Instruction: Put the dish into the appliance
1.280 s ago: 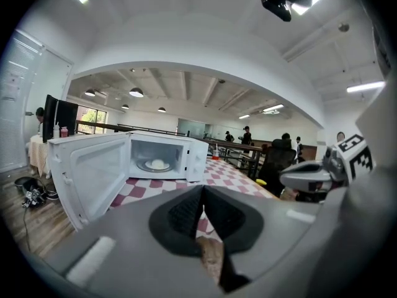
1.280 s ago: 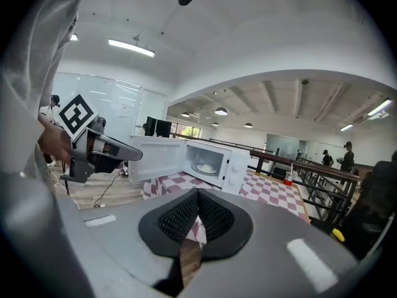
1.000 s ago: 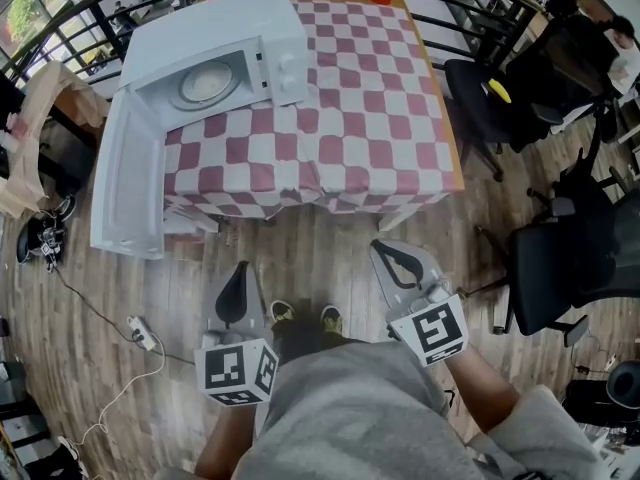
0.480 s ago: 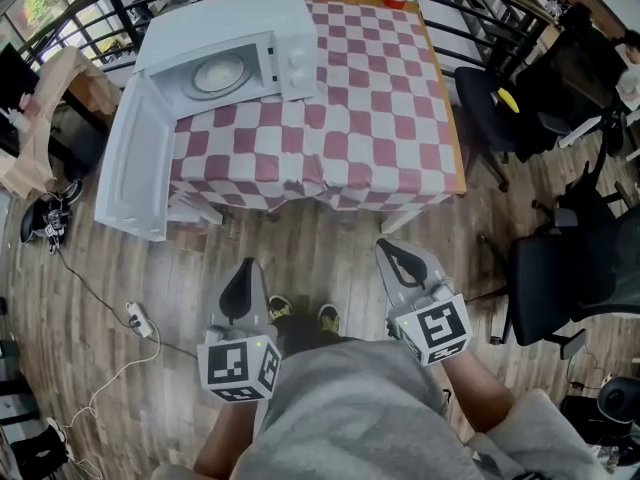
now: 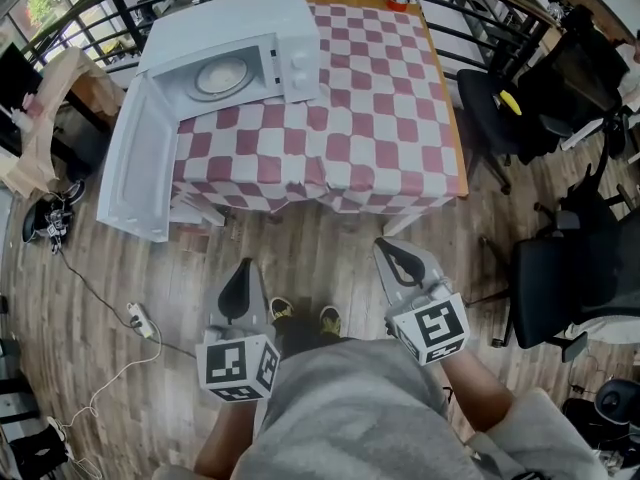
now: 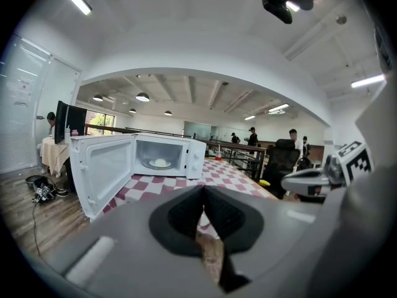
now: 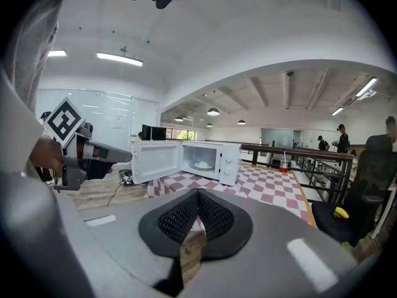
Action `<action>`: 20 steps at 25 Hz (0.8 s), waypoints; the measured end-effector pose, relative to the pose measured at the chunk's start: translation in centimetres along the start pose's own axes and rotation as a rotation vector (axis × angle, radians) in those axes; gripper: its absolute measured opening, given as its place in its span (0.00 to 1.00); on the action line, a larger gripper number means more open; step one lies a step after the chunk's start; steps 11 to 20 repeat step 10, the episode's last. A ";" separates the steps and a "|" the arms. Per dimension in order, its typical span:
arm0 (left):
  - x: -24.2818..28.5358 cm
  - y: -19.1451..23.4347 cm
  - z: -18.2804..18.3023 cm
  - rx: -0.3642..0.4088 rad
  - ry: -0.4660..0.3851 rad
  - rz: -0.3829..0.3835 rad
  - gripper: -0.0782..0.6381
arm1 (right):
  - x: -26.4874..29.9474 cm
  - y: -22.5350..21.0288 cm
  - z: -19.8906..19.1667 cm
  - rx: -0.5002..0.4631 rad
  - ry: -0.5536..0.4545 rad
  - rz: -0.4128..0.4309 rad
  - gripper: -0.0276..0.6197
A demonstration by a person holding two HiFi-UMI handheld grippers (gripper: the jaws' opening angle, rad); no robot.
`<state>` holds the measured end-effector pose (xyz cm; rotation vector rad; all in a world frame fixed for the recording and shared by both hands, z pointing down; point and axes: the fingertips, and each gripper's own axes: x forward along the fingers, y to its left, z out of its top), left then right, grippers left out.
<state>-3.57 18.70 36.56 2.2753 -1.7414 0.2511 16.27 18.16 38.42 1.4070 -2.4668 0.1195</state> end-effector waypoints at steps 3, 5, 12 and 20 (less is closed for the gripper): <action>0.2 0.1 0.0 -0.003 0.000 0.001 0.12 | 0.3 0.1 0.0 -0.005 0.005 0.005 0.04; 0.4 0.1 -0.1 -0.009 -0.001 -0.001 0.12 | 0.5 0.1 -0.1 -0.010 0.007 0.007 0.04; 0.9 0.2 -0.3 -0.025 0.002 -0.003 0.12 | 1.0 0.1 0.0 -0.009 0.012 0.005 0.04; 0.9 0.2 -0.3 -0.025 0.002 -0.003 0.12 | 1.0 0.1 0.0 -0.009 0.012 0.005 0.04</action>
